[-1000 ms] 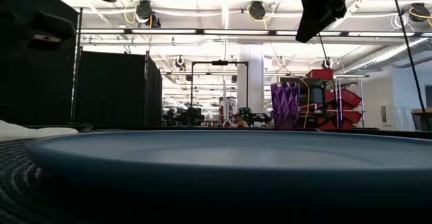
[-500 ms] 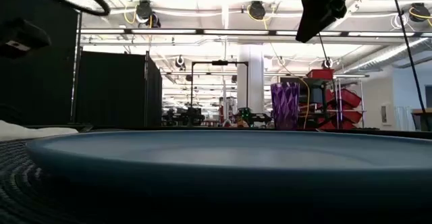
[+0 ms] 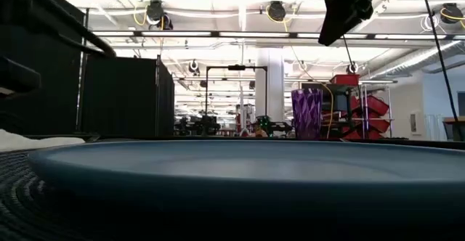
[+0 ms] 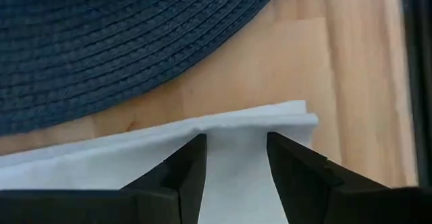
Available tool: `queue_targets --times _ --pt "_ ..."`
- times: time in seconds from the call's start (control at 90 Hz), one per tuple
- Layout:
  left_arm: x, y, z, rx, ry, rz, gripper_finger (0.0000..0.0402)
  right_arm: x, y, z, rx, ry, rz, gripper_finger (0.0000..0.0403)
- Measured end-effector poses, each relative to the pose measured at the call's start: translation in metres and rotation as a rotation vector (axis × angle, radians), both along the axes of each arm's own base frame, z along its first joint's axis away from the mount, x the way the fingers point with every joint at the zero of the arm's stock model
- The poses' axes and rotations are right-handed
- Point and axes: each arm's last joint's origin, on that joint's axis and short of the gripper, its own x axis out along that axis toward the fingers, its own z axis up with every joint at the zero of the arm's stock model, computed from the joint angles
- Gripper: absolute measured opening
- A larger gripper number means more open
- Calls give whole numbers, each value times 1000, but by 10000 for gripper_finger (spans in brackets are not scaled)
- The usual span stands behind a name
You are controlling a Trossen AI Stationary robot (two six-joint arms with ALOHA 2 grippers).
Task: Set table place
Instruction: Move the white table napkin to the left of the blue table mat on the table, then put the black fork on top of the white table napkin
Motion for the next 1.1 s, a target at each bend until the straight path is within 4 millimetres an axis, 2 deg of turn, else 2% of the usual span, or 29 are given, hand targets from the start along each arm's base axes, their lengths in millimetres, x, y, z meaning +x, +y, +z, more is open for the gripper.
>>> queue_targets --times 0.167,0.356,0.533,0.678,0.811,0.878,1.011,1.1 --pt "-3 3 12 -6 10 -24 141 0 0 0 0 0 0 176" --pt "-6 10 46 87 -15 -15 141 0 0 0 1 0 0 176" --pt "-6 24 89 232 -102 72 141 0 0 0 -5 1 -2 176" --pt "-9 43 125 429 -334 225 141 2 0 1 10 -41 -22 176" --pt "-15 61 150 719 -650 379 141 8 0 5 12 -105 -11 176" --pt "-16 71 159 825 -755 473 141 10 3 6 7 -106 37 176" --pt "-15 103 170 847 -758 651 141 17 16 -8 6 -89 244 176" --pt "-16 127 164 865 -726 766 141 23 24 -26 15 -127 391 176"
